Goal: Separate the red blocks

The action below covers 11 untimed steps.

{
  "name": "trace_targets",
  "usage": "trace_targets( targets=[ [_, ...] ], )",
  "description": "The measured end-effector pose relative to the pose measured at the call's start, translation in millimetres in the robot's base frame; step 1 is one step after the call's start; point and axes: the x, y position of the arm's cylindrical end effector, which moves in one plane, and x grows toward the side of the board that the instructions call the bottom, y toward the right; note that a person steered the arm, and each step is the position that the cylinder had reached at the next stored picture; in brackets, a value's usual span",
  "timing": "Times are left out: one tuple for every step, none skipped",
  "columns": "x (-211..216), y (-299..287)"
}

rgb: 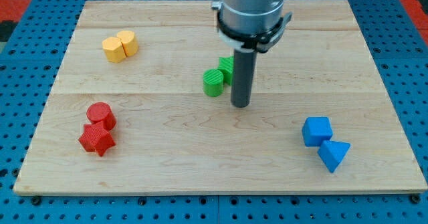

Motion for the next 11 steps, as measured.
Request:
trace_targets(
  targets=[
    [46, -80],
    [36, -127],
    [56, -171],
    [79, -195],
    [56, -169],
    [57, -215],
    [62, -246],
    [63, -236],
    [41, -244],
    [33, -239],
    [11, -228]
  ],
)
